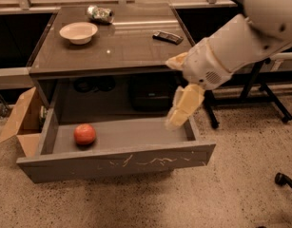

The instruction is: Pick apple from top drawer and place on counter

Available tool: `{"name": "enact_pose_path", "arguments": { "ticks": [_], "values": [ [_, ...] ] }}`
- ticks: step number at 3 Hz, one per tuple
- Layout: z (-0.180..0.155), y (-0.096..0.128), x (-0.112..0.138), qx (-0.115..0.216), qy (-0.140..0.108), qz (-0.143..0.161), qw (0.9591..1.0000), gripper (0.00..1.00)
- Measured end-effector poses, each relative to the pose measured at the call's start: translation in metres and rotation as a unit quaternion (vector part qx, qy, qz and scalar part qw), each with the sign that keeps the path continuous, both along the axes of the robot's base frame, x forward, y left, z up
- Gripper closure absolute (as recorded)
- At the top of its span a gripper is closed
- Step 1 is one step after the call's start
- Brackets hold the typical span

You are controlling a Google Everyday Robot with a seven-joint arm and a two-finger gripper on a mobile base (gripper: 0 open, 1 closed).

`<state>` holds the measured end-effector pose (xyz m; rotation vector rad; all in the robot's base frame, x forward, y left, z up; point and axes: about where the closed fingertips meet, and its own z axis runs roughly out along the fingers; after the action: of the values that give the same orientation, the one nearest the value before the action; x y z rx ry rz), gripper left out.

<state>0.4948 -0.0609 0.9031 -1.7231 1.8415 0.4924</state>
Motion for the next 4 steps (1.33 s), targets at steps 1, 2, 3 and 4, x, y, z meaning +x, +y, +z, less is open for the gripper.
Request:
{"name": "enact_pose_path", "arguments": {
  "ticks": [1, 2, 3, 4],
  "values": [
    [-0.028, 0.022, 0.019, 0.009, 0.003, 0.018, 0.9998, 0.00],
    [-0.062, 0.052, 0.042, 0.025, 0.008, 0.029, 0.9992, 0.00],
    [-0.093, 0.083, 0.059, 0.043, 0.015, 0.032, 0.9984, 0.00],
    [-0.120, 0.113, 0.073, 0.069, 0.021, 0.024, 0.9971, 0.00]
  ]
}}
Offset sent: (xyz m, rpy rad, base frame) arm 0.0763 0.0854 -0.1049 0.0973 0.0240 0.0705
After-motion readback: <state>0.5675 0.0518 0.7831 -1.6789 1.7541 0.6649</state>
